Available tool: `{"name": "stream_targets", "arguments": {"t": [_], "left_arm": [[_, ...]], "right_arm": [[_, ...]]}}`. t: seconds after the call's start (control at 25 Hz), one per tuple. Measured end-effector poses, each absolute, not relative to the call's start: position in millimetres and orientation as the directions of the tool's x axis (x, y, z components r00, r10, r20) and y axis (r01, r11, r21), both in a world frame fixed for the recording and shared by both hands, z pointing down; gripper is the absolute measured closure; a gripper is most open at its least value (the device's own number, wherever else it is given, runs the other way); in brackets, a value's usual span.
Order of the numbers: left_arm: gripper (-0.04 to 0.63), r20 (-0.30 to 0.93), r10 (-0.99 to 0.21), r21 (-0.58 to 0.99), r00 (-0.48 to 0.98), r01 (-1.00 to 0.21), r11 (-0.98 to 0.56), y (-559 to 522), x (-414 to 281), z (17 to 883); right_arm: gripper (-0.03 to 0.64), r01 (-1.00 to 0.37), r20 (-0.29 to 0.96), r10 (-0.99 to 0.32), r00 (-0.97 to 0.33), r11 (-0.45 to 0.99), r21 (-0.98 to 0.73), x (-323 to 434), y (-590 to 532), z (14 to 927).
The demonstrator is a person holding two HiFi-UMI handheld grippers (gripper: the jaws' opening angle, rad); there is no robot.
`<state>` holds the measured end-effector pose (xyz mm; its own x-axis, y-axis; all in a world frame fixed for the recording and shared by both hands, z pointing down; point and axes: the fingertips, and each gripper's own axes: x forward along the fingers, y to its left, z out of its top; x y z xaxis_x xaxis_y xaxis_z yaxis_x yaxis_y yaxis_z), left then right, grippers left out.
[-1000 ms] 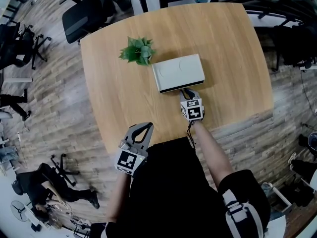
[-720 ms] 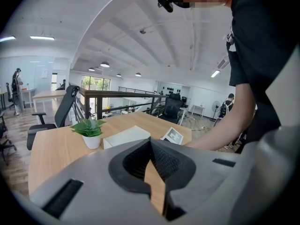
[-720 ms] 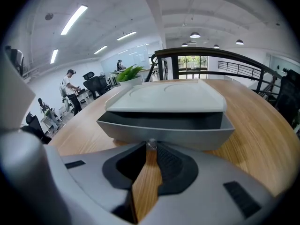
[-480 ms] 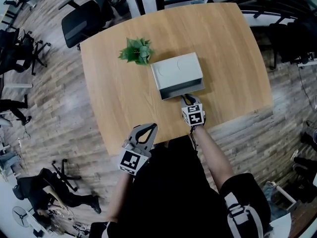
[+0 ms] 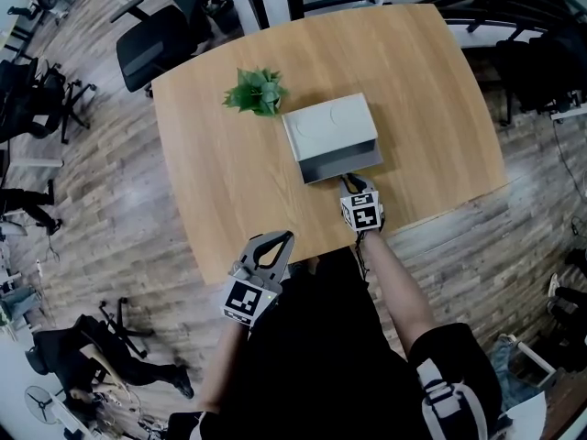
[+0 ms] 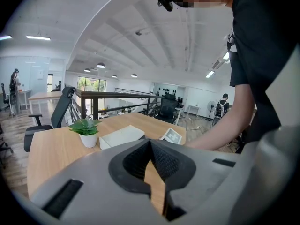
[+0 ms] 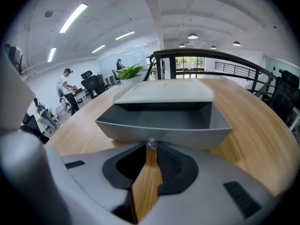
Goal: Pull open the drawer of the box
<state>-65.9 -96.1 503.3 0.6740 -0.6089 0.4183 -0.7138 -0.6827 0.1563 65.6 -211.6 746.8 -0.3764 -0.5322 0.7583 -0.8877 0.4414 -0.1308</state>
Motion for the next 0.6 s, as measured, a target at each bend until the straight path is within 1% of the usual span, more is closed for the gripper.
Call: {"name": "stream_targets", "arguments": {"t": [0.2,0.6], "left_arm": [[0.572,0.443,-0.6,0.148,0.666,-0.715,-0.684,-84.1,-72.7,505.3],[0.572,0.421,-0.603,0.145,0.677,-0.707,-0.692,-76.8,-74.9,502.5]], "right_arm": [[0.534,-0.894,0.754,-0.543,-0.37,0.428,-0.131,65.0,-208.9,746.4],[0.534,-0.9,0.762,-0.539,-0.359,0.417,-0.129,68.6,-191.3,748.7]]}}
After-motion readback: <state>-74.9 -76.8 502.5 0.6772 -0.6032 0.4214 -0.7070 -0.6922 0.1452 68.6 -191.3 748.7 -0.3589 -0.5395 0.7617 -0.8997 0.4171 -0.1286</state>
